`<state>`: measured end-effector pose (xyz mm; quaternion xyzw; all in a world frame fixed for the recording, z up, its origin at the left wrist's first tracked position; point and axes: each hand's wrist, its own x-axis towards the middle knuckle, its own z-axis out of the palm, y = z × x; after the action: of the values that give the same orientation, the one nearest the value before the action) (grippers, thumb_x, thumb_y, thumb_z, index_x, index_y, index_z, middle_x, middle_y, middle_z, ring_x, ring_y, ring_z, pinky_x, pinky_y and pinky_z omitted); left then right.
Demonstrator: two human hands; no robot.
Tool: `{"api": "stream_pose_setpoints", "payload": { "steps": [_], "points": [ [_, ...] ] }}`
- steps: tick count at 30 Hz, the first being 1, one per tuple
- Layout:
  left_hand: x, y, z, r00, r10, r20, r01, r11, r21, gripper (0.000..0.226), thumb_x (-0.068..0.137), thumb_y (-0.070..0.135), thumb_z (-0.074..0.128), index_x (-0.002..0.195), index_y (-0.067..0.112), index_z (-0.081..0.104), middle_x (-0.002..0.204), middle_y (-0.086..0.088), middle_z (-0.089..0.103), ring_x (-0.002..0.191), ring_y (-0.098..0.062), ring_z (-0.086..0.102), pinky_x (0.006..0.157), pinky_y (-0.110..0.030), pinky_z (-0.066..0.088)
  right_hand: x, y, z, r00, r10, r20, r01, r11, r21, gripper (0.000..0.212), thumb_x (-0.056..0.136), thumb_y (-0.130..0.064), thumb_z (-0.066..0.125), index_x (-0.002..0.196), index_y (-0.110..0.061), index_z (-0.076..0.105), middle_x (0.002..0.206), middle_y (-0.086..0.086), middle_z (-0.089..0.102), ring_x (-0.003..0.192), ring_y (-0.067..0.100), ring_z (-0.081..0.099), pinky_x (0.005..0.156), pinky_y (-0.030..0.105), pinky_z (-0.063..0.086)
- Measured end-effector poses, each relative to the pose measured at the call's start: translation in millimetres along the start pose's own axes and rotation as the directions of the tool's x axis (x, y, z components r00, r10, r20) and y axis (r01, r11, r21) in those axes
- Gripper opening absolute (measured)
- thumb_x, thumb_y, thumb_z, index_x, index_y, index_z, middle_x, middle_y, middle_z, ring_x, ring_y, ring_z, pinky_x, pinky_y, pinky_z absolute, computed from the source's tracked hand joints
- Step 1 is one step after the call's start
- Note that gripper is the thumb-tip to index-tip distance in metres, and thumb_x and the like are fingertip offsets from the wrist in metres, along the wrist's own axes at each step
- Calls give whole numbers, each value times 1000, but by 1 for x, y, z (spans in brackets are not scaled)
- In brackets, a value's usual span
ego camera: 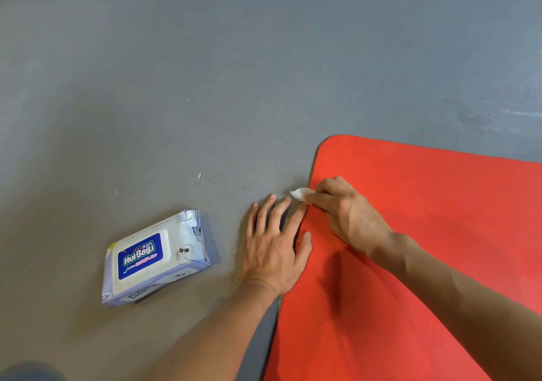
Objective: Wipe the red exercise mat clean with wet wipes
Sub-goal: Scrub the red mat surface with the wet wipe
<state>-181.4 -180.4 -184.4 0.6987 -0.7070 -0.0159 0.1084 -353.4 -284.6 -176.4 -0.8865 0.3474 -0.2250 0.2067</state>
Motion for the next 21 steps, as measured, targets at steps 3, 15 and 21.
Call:
{"api": "stream_pose_setpoints", "payload": {
  "steps": [3, 15, 21],
  "points": [
    [0, 0, 0, 1000, 2, -4, -2, 1000, 3, 55, 99, 48, 48, 150, 28, 54, 153, -3, 51, 152, -30, 36, 124, -55, 25, 16, 4, 2, 997, 69, -40, -70, 996, -45, 36, 80, 15, 62, 104, -8, 77, 91, 7, 61, 79, 29, 54, 65, 39, 54],
    [0, 0, 1, 999, -9, -32, 8, 1000, -17, 59, 94, 45, 52, 145, 15, 57, 151, -2, 54, 151, -29, 38, 124, -55, 27, -31, -28, 9, 999, -12, -45, 11, 999, -35, 37, 98, 0, 53, 132, -8, 66, 99, 4, 57, 85, 23, 51, 79, 30, 51],
    [0, 0, 1, 999, -8, -53, 7, 1000, -17, 59, 92, 45, 54, 145, 18, 58, 150, -1, 55, 149, -29, 41, 123, -55, 28, 20, 21, -9, 952, 223, -209, -249, 963, -107, 29, 96, -7, 50, 111, -12, 75, 90, 8, 57, 84, 31, 49, 70, 42, 50]
  ]
}}
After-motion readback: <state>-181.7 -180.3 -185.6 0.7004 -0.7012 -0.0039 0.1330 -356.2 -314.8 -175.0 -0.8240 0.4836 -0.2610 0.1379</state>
